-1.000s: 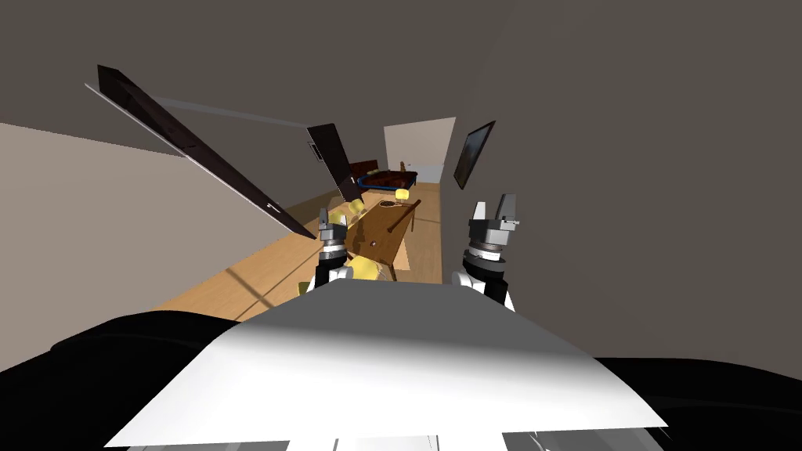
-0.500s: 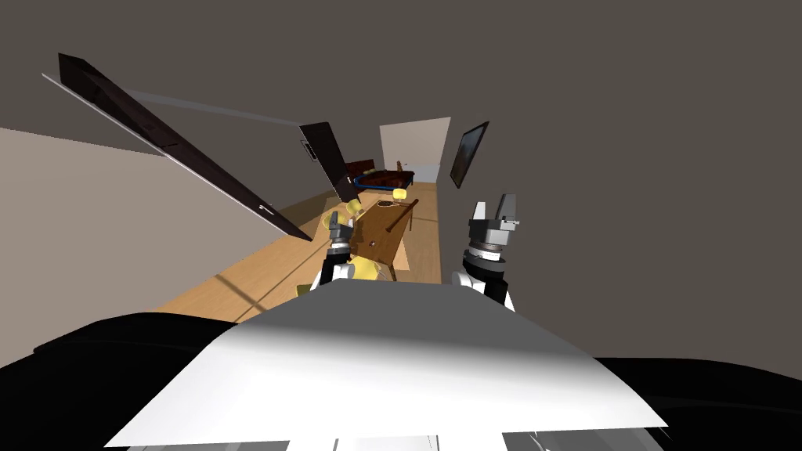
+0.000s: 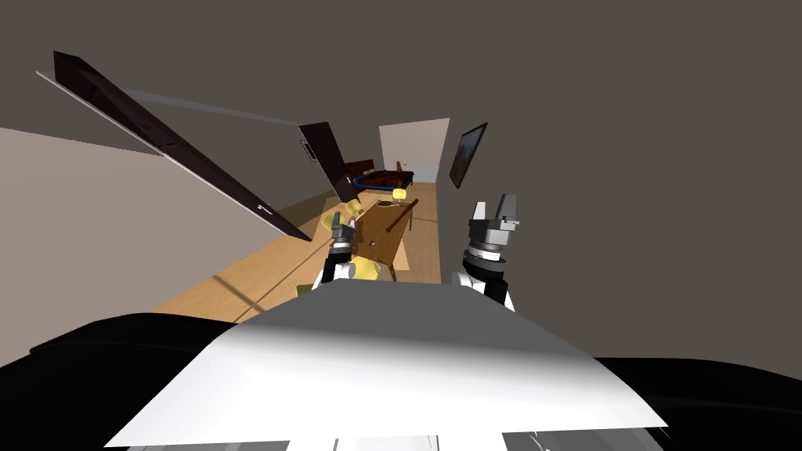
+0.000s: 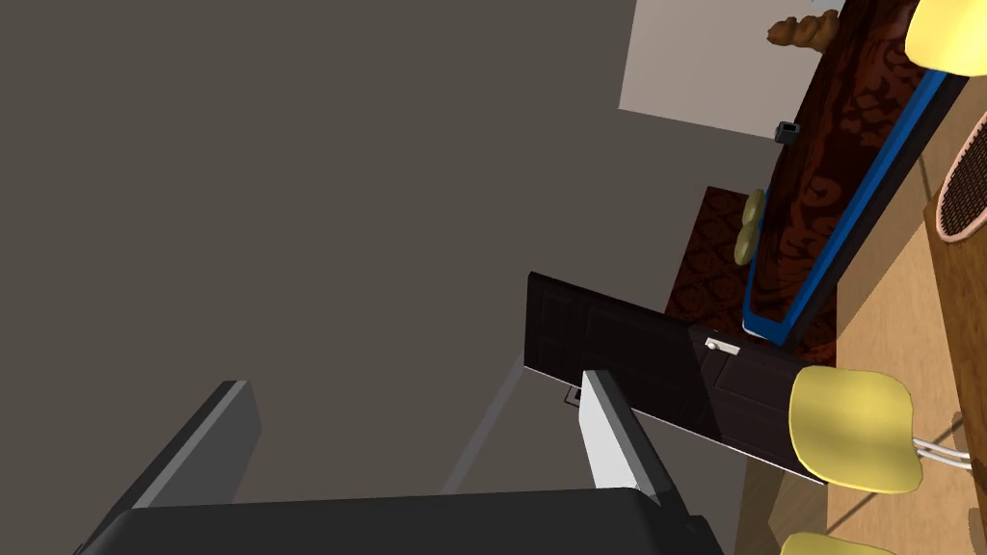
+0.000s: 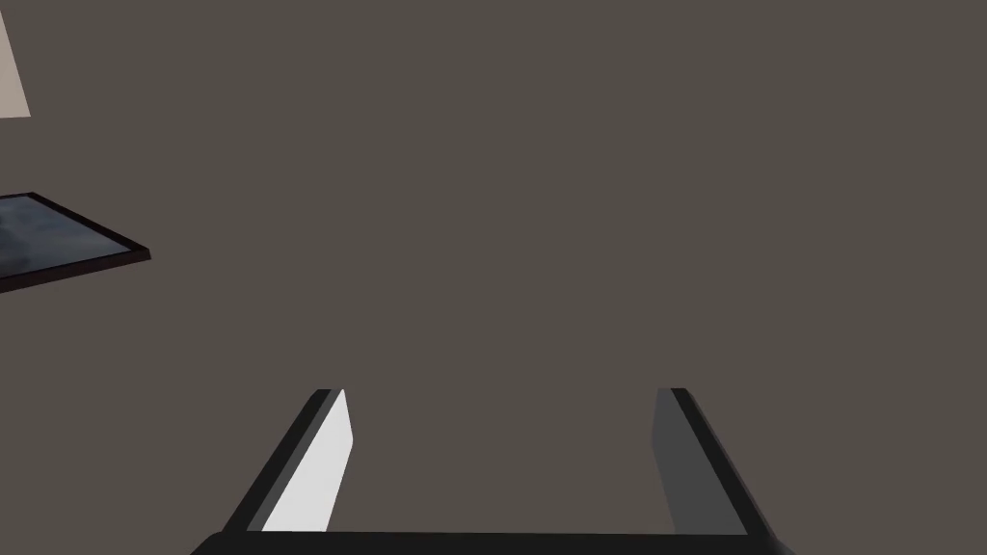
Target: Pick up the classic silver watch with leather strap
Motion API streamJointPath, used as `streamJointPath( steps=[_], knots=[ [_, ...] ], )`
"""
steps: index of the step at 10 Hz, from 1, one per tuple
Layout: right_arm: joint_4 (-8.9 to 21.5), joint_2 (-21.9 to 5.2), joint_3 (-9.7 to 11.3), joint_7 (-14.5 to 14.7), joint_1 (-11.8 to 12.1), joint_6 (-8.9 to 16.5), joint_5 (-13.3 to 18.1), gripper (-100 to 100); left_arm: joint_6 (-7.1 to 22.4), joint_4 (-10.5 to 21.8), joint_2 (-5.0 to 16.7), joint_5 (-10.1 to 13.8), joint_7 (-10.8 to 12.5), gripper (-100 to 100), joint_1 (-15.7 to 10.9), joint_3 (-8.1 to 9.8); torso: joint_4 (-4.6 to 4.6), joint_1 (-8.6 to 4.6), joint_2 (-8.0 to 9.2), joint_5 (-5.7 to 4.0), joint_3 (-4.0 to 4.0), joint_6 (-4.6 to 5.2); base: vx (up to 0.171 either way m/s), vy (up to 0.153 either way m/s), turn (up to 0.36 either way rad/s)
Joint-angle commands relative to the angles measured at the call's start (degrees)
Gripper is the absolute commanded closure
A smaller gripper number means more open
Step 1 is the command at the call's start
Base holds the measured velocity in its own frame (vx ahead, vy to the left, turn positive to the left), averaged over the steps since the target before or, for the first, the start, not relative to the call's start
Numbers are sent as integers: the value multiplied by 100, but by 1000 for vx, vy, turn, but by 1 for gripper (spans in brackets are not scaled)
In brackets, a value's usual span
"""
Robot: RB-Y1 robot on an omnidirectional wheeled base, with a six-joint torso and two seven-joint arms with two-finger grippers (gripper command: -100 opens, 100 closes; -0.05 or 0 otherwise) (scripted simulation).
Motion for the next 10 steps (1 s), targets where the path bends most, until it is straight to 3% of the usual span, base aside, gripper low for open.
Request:
streamJointPath(
  steps=[1, 4, 10],
  knots=[
    [0, 0, 0, 0, 0, 0, 0, 0, 0, 1, 0, 0, 0, -100, 0, 0, 0, 0, 0, 0, 0, 0, 0, 0, 0],
    [0, 0, 0, 0, 0, 0, 0, 0, 0, 1, 0, 0, 0, -100, 0, 0, 0, 0, 0, 0, 0, 0, 0, 0, 1],
    [0, 0, 0, 0, 0, 0, 0, 0, 127, 796, 542, 955, 645, -100, 116, 6, 1, -6, 4, -1, 2, 0, -9, -14, -45]
  ],
)
